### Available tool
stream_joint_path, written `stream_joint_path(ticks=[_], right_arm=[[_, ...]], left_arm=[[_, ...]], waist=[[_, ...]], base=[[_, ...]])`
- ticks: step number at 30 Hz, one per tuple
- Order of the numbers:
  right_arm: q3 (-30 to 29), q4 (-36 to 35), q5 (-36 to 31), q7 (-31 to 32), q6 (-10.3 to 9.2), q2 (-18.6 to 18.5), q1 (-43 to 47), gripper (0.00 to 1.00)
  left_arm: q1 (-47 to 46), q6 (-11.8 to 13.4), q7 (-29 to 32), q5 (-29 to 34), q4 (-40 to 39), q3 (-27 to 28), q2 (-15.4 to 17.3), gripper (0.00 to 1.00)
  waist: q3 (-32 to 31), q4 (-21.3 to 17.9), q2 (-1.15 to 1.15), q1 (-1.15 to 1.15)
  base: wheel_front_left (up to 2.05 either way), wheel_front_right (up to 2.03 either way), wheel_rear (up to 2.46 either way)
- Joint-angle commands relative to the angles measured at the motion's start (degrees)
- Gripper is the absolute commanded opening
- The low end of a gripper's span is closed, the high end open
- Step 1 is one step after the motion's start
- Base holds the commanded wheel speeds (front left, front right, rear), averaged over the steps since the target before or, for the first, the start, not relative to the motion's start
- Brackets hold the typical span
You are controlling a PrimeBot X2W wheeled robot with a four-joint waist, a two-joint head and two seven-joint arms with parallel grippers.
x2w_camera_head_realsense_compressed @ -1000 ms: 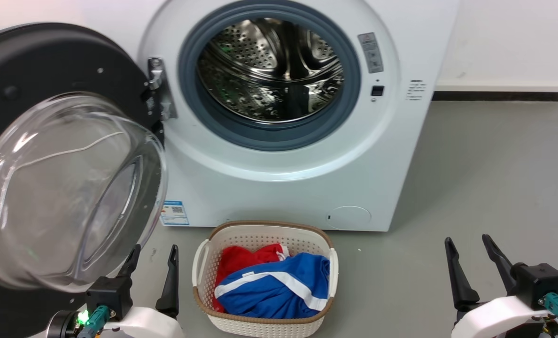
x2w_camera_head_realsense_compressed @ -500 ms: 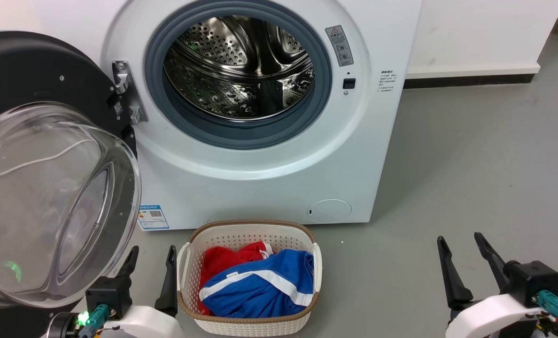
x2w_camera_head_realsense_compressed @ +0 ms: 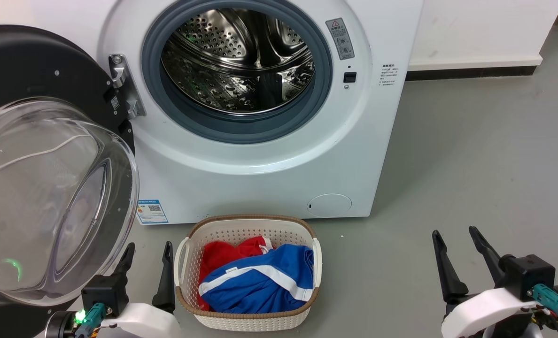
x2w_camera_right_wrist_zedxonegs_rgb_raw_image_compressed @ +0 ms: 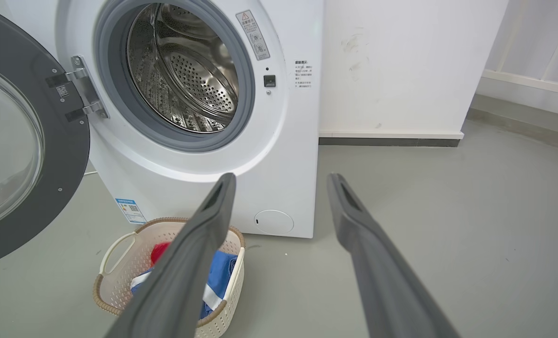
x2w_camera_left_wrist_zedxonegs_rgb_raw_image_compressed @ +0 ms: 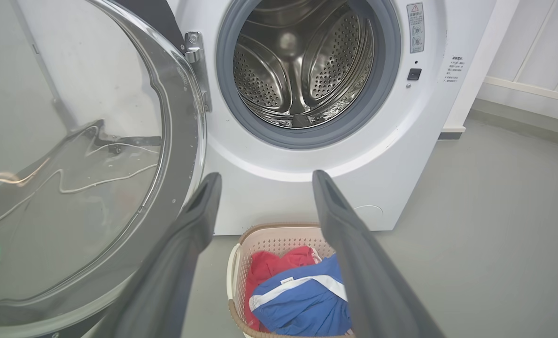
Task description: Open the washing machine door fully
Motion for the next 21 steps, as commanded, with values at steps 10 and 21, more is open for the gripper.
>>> stream_joint_path(ticks=[10,21], right_arm=[[-0.1,0.5,0.3,-0.6,0.01,0.1,-0.9,1.0],[-0.3,2.3,4.6,0.1,0.0,0.0,0.1,0.0]], left_arm=[[-1.3,0.1,-0.4,0.3,0.5,-0.5,0.3,1.0],[0.1,-0.9,0.7,-3.1,1.4,0.3,-1.3,0.0]], waist=[[0.4,0.4,0.0,0.0],[0.4,0.6,0.0,0.0]], base=[[0.0,0.0,0.0],[0.0,0.0,0.0]])
